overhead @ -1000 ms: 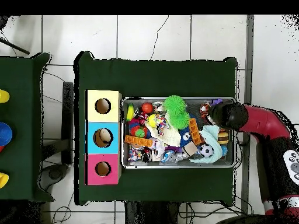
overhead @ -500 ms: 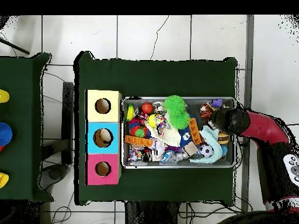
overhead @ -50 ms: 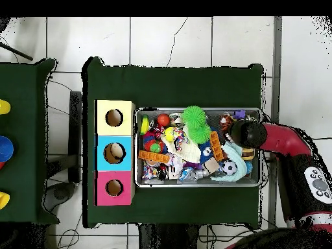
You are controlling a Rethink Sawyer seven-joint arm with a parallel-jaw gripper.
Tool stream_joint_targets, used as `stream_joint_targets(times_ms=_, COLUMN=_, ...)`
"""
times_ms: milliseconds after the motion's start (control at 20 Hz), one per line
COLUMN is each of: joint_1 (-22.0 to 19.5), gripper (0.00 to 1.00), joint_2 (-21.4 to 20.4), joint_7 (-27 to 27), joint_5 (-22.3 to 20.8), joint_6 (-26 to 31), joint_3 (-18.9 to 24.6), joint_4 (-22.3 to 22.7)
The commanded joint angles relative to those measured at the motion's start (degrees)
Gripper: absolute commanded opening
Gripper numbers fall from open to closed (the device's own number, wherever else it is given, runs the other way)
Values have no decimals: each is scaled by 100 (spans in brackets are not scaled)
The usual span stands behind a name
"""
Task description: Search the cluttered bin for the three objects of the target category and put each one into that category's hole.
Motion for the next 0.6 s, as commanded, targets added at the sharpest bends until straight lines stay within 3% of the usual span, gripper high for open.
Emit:
stream_joint_targets(times_ms=50, joint_1=256, gripper=100, joint_2=151, joint_7=191, joint_5=-263, joint_6=-341, joint_3=26, joint_4=-82)
stream_joint_targets(times_ms=450, joint_1=-85, gripper=100, joint_2=248, joint_7=-119, joint_5=-31, joint_6=-627, joint_3=403, joint_4=30)
stream_joint_targets(times_ms=500, joint_1=-129, gripper=0, joint_2=242, joint_7=-157, joint_5=0, joint_6=-603, joint_3=445, joint_4=78)
stream_joint_targets(times_ms=600, joint_1=-191, gripper=0, joint_2=247, joint_7=-176, joint_5=35, joint_6=-647, joint_3=512, joint_4=117)
